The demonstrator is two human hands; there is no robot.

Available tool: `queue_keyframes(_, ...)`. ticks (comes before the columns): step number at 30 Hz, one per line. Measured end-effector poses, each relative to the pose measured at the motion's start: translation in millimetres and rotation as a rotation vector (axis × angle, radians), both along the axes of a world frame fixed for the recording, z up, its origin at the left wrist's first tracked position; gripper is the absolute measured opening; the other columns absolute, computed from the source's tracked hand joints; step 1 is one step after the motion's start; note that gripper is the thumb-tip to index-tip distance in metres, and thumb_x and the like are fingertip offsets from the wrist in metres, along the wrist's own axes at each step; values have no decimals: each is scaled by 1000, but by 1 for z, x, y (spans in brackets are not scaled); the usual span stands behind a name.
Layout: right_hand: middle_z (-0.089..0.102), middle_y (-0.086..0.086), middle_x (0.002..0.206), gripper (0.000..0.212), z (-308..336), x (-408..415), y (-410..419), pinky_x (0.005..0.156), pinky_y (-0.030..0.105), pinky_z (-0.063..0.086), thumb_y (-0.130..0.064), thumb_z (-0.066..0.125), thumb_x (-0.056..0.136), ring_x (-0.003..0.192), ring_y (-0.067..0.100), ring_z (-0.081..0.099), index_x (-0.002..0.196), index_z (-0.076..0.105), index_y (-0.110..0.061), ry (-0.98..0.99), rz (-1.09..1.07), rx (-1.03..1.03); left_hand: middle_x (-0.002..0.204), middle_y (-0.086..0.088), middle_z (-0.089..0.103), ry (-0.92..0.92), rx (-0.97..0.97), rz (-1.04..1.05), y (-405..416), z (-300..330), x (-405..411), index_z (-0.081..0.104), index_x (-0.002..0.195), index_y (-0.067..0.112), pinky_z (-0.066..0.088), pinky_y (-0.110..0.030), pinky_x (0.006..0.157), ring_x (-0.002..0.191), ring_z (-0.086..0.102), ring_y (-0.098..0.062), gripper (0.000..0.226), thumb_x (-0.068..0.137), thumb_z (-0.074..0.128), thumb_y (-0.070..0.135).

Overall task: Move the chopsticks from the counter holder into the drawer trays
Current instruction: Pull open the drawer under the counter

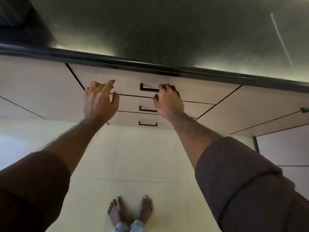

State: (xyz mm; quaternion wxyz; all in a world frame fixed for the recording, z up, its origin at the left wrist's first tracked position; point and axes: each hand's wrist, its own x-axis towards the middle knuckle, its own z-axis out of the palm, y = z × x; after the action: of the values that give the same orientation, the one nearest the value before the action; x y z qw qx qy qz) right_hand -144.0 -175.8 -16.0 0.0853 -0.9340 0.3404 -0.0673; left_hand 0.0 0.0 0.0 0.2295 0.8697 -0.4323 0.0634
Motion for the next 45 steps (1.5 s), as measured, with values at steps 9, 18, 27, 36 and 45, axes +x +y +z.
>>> queue_keyframes(9, 50, 10, 133, 44, -40, 30, -11, 106, 41, 34, -40, 44, 97, 121, 28, 46, 133, 47, -14, 90, -102, -4, 132, -21, 59, 6, -29, 106, 8, -42, 9, 43, 140, 5, 37, -52, 99, 127, 44, -37, 54, 95, 46, 35)
queue_keyframes(18, 53, 12, 132, 45, -42, 3, 19, 107, 40, 37, -38, 37, 102, 121, 28, 46, 134, 47, -8, 89, -80, -50, 160, -24, 7, -10, -54, 67, 26, -42, -6, 8, 152, 4, 4, -45, 121, 149, 5, -34, 69, 101, 38, 40)
queue_keyframes(27, 61, 15, 120, 41, -42, -63, 98, 102, 43, 43, -35, 39, 102, 112, 31, 54, 122, 58, -5, 42, -77, -63, 160, -24, 5, 2, -97, 11, 83, -43, -50, 4, 152, 6, 1, -46, 121, 149, -1, -29, 71, 100, 35, 43)
queue_keyframes(36, 65, 15, 112, 35, -42, -121, 168, 101, 42, 44, -33, 45, 101, 107, 32, 58, 113, 63, -6, -15, -87, -82, 161, -21, 4, -1, -125, 19, 156, -36, -112, 4, 153, 7, 1, -46, 121, 150, -1, -30, 72, 99, 36, 43)
queue_keyframes(45, 64, 14, 118, 39, -36, -175, 230, 98, 40, 49, -37, 45, 101, 114, 31, 57, 118, 63, -7, -13, -68, -41, 160, -22, 7, -32, -128, 31, 213, -36, -175, 7, 152, 4, 3, -49, 121, 149, 2, -34, 71, 100, 39, 39)
